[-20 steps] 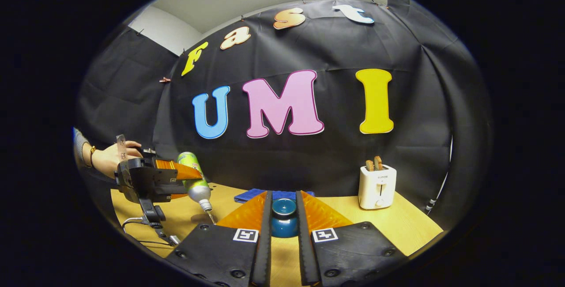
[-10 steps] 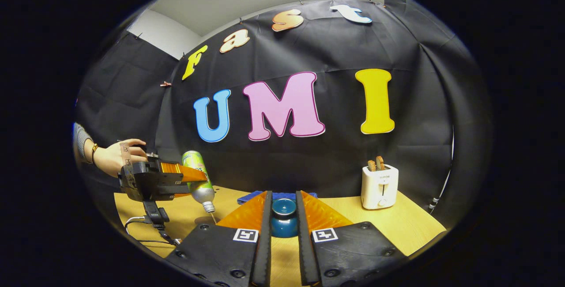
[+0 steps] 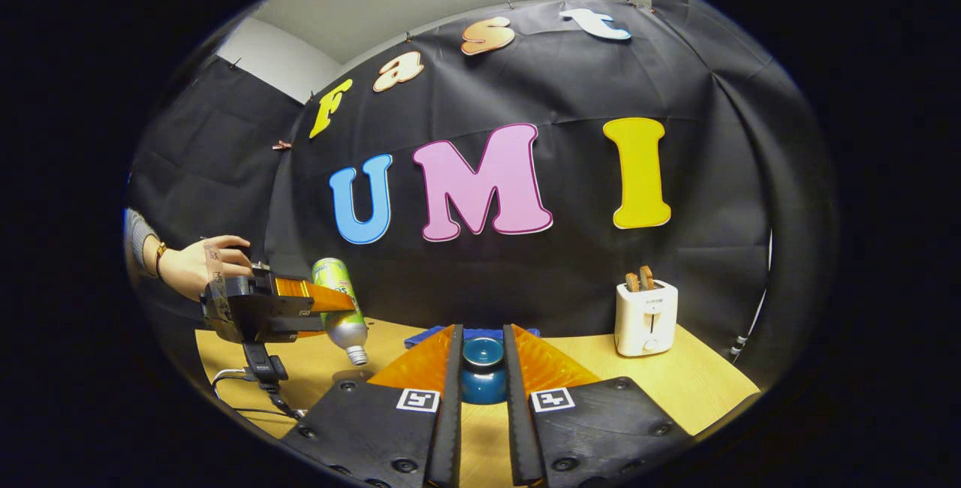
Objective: Open the teacup lid with one hand, grasp the water bottle and pour water into the teacup with the other hand; after pouring, place the water bottle on the coaster and then close the teacup lid.
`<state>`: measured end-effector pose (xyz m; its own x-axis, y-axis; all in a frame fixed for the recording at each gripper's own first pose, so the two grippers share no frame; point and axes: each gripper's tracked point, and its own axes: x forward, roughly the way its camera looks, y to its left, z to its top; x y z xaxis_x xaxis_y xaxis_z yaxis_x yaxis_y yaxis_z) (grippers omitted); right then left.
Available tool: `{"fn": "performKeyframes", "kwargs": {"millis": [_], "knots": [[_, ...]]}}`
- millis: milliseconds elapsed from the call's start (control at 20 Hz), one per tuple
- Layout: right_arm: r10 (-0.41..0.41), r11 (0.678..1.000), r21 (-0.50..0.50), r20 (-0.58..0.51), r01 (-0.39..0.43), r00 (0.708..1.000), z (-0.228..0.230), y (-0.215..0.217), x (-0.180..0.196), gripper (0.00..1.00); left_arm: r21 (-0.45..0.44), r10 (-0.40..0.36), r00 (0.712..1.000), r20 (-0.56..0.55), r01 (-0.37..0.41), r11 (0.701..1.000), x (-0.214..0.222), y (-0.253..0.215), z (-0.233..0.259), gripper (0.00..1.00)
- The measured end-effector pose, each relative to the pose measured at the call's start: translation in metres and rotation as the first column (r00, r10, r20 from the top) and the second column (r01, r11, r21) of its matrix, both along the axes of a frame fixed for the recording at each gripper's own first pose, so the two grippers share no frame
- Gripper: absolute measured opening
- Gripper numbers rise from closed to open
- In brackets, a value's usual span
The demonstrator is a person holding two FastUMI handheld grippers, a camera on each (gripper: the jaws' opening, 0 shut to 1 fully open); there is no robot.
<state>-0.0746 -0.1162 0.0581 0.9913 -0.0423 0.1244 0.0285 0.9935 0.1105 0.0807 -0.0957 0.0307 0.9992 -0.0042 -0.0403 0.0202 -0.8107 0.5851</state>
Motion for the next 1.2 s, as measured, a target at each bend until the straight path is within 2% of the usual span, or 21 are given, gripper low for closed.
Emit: {"fn": "performKeyframes", "kwargs": {"millis": [100, 200, 250, 350, 400, 450, 500, 550, 600, 700, 800, 900, 950, 1000, 1050, 1100, 1150, 1200], "knots": [[-0.002, 1.000, 0.000, -0.004, 0.002, 1.000, -0.002, 0.000, 0.001, 0.30, -0.096, -0.030, 0.999, -0.015, 0.029, 0.995, -0.001, -0.002, -0.010, 0.82], [-0.006, 1.000, 0.001, -0.006, 0.006, 1.000, -0.002, -0.002, 0.001, 0.30, -0.230, -0.030, 0.999, -0.036, 0.021, 0.973, 0.000, 0.004, -0.022, 0.82], [-0.008, 1.000, 0.001, -0.006, 0.008, 1.000, -0.003, -0.002, 0.003, 0.30, -0.315, -0.030, 0.999, -0.040, 0.016, 0.949, 0.000, 0.007, -0.026, 0.83], [-0.009, 1.000, 0.002, -0.002, 0.009, 1.000, -0.001, -0.002, 0.002, 0.30, -0.508, -0.020, 0.999, -0.026, 0.004, 0.862, -0.003, 0.014, -0.029, 0.82], [-0.010, 1.000, 0.001, -0.002, 0.010, 1.000, -0.002, -0.002, 0.001, 0.30, -0.627, -0.012, 0.999, -0.034, -0.012, 0.779, -0.004, 0.017, -0.032, 0.82], [-0.010, 1.000, 0.001, -0.004, 0.010, 1.000, -0.003, -0.001, 0.003, 0.30, -0.743, -0.007, 0.999, -0.048, -0.030, 0.668, -0.004, 0.018, -0.036, 0.82], [-0.010, 1.000, 0.001, -0.005, 0.010, 1.000, -0.002, -0.001, 0.002, 0.30, -0.843, -0.009, 0.997, -0.072, -0.057, 0.535, -0.005, 0.015, -0.044, 0.82], [-0.008, 1.000, 0.001, -0.006, 0.008, 1.000, -0.003, -0.001, 0.003, 0.30, -0.906, -0.007, 0.996, -0.084, -0.073, 0.418, -0.003, 0.015, -0.047, 0.81], [-0.006, 1.000, 0.001, -0.006, 0.006, 1.000, -0.003, 0.000, 0.002, 0.30, -0.944, -0.011, 0.995, -0.098, -0.090, 0.318, -0.002, 0.014, -0.053, 0.81], [-0.005, 1.000, 0.001, 0.000, 0.005, 1.000, 0.000, 0.001, 0.002, 0.30, -0.988, -0.011, 0.995, -0.096, -0.094, 0.123, 0.006, 0.018, -0.058, 0.81], [-0.004, 1.000, 0.000, 0.000, 0.004, 1.000, 0.000, 0.002, 0.001, 0.30, -0.990, -0.023, 0.995, -0.092, -0.094, -0.106, 0.012, 0.021, -0.058, 0.81], [-0.005, 1.000, 0.001, 0.000, 0.005, 1.000, 0.000, 0.001, 0.001, 0.30, -0.938, -0.039, 0.996, -0.084, -0.092, -0.335, 0.017, 0.022, -0.059, 0.81], [-0.006, 1.000, 0.003, 0.001, 0.006, 1.000, 0.000, 0.000, 0.002, 0.30, -0.896, -0.050, 0.995, -0.084, -0.098, -0.433, 0.018, 0.022, -0.060, 0.81], [-0.007, 1.000, 0.005, 0.001, 0.007, 1.000, 0.000, -0.001, 0.001, 0.30, -0.850, -0.055, 0.995, -0.081, -0.098, -0.518, 0.018, 0.021, -0.058, 0.81], [-0.009, 1.000, 0.006, 0.003, 0.009, 1.000, 0.000, -0.002, 0.002, 0.30, -0.805, -0.055, 0.996, -0.074, -0.093, -0.586, 0.020, 0.021, -0.055, 0.81], [-0.010, 1.000, 0.007, 0.004, 0.010, 1.000, 0.001, -0.002, 0.000, 0.30, -0.767, -0.047, 0.997, -0.062, -0.078, -0.637, 0.021, 0.021, -0.053, 0.81], [-0.011, 1.000, 0.007, 0.005, 0.011, 1.000, 0.001, -0.003, 0.000, 0.30, -0.735, -0.034, 0.998, -0.047, -0.058, -0.676, 0.021, 0.019, -0.053, 0.81], [-0.012, 1.000, 0.006, 0.005, 0.012, 1.000, 0.001, -0.003, -0.001, 0.30, -0.711, -0.024, 0.999, -0.042, -0.046, -0.701, 0.021, 0.015, -0.055, 0.81]]}}
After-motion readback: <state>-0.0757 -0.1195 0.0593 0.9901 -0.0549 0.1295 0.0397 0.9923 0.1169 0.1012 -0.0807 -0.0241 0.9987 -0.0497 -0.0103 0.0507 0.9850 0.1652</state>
